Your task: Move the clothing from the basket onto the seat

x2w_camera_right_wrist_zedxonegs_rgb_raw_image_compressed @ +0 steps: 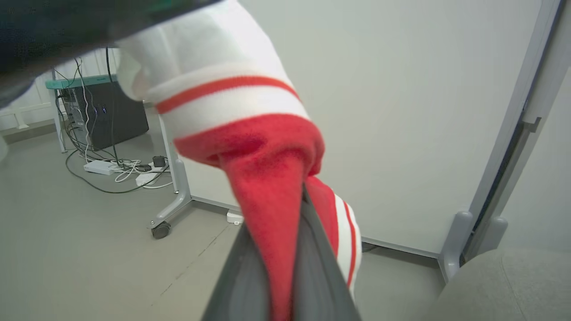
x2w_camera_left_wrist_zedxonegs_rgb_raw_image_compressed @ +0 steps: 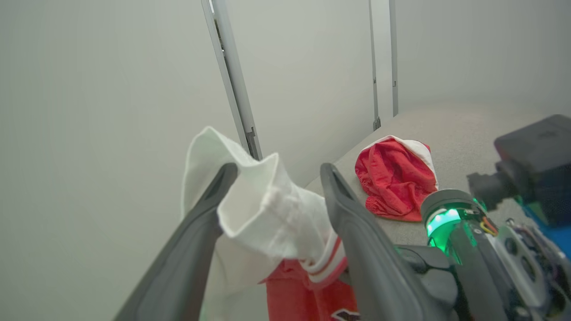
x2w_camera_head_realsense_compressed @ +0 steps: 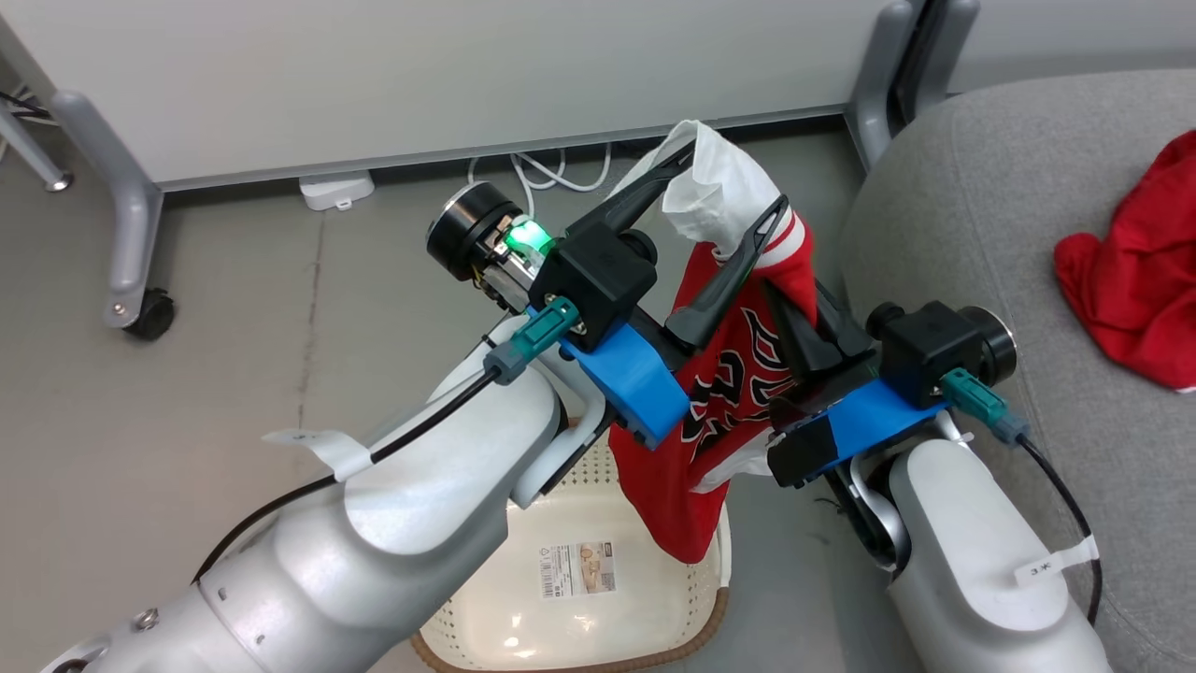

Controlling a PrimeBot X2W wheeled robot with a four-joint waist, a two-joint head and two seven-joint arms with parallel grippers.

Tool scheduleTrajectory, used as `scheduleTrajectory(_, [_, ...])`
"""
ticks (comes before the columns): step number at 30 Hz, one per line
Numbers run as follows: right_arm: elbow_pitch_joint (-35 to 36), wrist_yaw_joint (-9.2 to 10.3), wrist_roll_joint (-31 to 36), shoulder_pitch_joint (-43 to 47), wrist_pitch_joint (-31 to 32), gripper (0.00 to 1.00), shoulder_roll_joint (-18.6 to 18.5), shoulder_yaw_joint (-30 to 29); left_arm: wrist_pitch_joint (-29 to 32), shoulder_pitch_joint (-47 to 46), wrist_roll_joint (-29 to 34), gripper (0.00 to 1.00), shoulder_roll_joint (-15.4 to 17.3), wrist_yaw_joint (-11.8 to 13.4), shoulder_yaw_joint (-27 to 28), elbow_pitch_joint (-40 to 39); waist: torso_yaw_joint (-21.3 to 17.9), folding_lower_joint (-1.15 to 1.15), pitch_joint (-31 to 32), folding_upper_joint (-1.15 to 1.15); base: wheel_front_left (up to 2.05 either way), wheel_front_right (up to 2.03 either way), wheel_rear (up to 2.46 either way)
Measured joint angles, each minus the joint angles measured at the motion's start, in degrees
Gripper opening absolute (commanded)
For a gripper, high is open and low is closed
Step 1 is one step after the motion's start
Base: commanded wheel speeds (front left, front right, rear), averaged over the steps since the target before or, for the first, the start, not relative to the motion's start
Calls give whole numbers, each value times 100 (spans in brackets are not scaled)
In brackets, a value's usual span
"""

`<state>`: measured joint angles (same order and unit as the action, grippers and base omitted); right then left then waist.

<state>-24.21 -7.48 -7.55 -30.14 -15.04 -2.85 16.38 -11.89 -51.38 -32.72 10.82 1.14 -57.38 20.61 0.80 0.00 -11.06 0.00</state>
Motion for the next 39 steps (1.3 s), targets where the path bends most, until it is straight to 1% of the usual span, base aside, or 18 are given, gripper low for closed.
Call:
scheduleTrajectory(16, [711,0,463,488,0,0,-3,-797,-5,81,41,100,181,27,-131,24,-843,0,-359,0,0,0,0])
scheduleTrajectory(17, [793,0,493,540,0,0,-2,-890,1,83,44,100,203,25,-156,31,-947,0,-390,0,0,0,0])
scheduleTrajectory(27, [1155,0,501,736,0,0,-11,-1389,45,166,51,100,256,-11,-298,73,-1446,1,-509,0,0,0,0])
scheduleTrajectory(28, [1155,0,501,736,0,0,-11,-1389,45,166,51,100,256,-11,-298,73,-1446,1,-509,0,0,0,0])
scheduleTrajectory(29, [1260,0,494,828,0,0,-12,-1513,55,171,51,100,270,-14,-331,85,-1588,0,-532,0,0,0,0])
scheduleTrajectory(35, [1372,0,487,1009,0,0,-11,-1694,71,173,51,100,276,-16,-402,86,-1806,0,-579,0,0,0,0])
scheduleTrajectory(39, [1433,0,477,1079,0,0,-11,-1728,70,183,51,100,271,-18,-433,91,-1856,0,-598,0,0,0,0])
